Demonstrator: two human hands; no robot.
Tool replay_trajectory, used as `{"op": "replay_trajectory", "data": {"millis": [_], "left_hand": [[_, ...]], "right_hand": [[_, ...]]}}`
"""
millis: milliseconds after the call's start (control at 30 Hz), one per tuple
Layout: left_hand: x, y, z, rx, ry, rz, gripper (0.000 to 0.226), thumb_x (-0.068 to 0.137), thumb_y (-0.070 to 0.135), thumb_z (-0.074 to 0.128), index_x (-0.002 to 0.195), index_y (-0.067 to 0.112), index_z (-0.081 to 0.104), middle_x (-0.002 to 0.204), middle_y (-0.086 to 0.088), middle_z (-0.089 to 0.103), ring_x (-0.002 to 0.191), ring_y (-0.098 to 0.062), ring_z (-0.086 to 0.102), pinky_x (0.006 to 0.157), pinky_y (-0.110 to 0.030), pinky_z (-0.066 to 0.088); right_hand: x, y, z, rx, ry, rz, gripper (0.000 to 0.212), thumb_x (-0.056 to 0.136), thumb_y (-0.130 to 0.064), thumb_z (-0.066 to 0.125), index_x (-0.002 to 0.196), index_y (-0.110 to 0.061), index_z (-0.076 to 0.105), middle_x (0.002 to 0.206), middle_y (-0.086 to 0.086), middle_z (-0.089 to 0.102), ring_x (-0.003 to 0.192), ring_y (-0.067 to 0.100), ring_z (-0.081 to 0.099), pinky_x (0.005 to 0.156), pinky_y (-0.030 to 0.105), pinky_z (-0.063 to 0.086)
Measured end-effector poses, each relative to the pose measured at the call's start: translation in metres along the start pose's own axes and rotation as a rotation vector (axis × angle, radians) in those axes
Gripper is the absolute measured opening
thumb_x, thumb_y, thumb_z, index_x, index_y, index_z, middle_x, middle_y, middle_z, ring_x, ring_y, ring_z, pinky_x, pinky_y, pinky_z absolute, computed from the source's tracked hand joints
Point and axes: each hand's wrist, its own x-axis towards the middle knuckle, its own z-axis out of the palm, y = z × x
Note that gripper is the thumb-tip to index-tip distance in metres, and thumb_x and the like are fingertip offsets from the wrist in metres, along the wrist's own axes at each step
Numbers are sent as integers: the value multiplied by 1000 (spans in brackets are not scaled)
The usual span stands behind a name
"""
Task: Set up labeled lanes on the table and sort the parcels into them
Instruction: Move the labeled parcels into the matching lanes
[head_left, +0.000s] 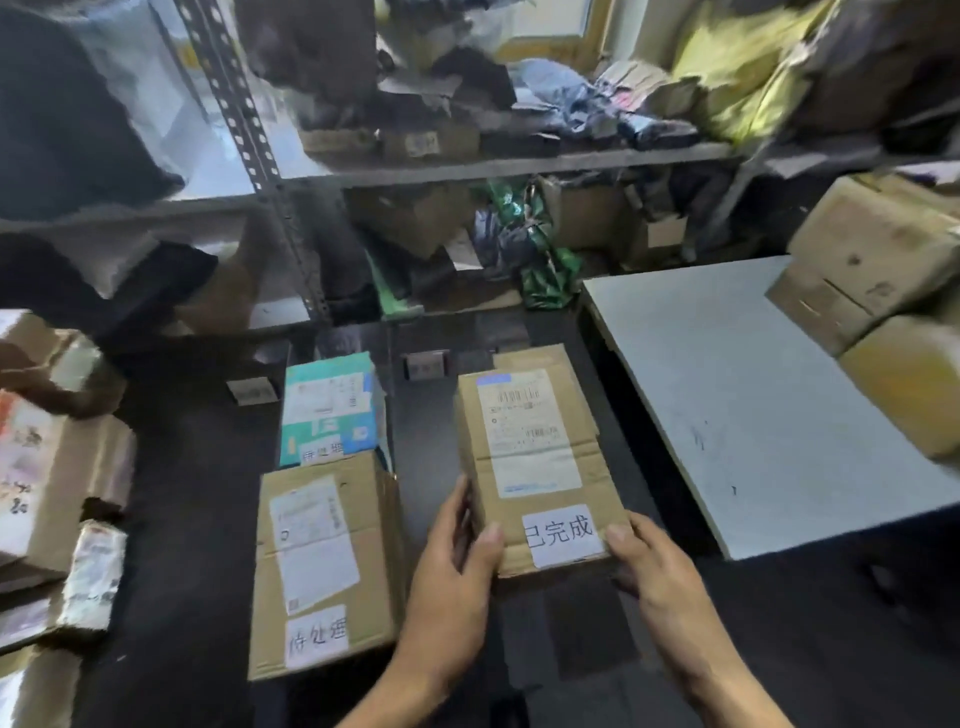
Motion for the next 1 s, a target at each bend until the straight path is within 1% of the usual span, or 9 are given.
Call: {"op": "replay_trajectory", "data": {"millis": [100, 267, 367, 433, 533, 600, 733, 900, 1000], "left_hand": [[4, -11, 37, 108, -43, -24, 51, 99, 17, 52, 144, 32, 34, 124, 28, 54, 103, 26, 51, 81, 1, 40], [11, -30, 76, 195, -94, -128, 49, 101, 25, 47, 147, 32, 33, 109, 33, 56, 91, 29, 53, 73, 2, 42], [17, -32, 84, 224, -70, -131, 49, 101, 25, 48, 147, 33, 33, 117, 28, 59, 93, 29, 52, 76, 3, 41], [31, -30, 85, 238, -58, -132, 45, 101, 24, 47, 144, 33, 37, 114, 30, 59, 95, 25, 55, 76, 3, 42], [68, -18, 86, 282, -42, -106, 37, 102, 22, 45, 132, 43, 40, 109, 32, 57, 93, 27, 54, 74, 3, 41], [102, -11, 86, 334, -19, -68, 34, 102, 22, 43, 123, 49, 41, 114, 26, 60, 99, 20, 55, 81, -4, 42], [170, -9, 85, 418, 8, -30, 40, 99, 31, 43, 138, 32, 46, 132, 14, 59, 117, -6, 56, 103, -32, 45], [209, -16, 85, 483, -47, -63, 40, 102, 20, 37, 141, 28, 44, 127, 13, 58, 115, -8, 55, 94, -24, 43], [214, -30, 84, 507, -63, -88, 43, 101, 20, 34, 142, 32, 40, 130, 12, 59, 118, -10, 55, 101, -30, 45]], "right_hand": [[3, 18, -31, -47, 66, 25, 27, 89, -53, 61, 113, -42, 67, 114, -18, 70, 104, -7, 63, 94, 27, 48], [14, 43, -60, -99, 113, 77, 26, 97, -31, 57, 121, -43, 56, 109, -31, 62, 96, -22, 54, 75, 8, 41], [28, 47, -66, -109, 110, 88, 24, 97, -31, 56, 115, -47, 55, 108, -30, 63, 95, -23, 56, 74, 9, 42], [44, 41, -66, -110, 108, 70, 23, 97, -32, 57, 115, -47, 54, 110, -25, 65, 101, -13, 59, 79, 13, 44], [85, 24, -60, -98, 97, 22, 28, 98, -30, 56, 125, -37, 55, 112, -20, 64, 103, -6, 59, 78, 13, 45], [119, 10, -53, -123, 104, -10, 33, 99, -30, 55, 132, -30, 55, 113, -14, 64, 101, -3, 59, 78, 14, 45], [185, -5, -44, -241, 102, -38, 39, 99, -37, 50, 137, -28, 52, 125, -5, 64, 108, 12, 59, 85, 26, 47], [227, 3, -36, -332, 52, -4, 37, 100, -37, 50, 135, -26, 52, 126, -4, 64, 107, 12, 58, 86, 29, 49], [232, 13, -33, -385, 39, 7, 37, 100, -33, 50, 135, -22, 50, 127, -3, 63, 104, 12, 57, 82, 26, 45]]}}
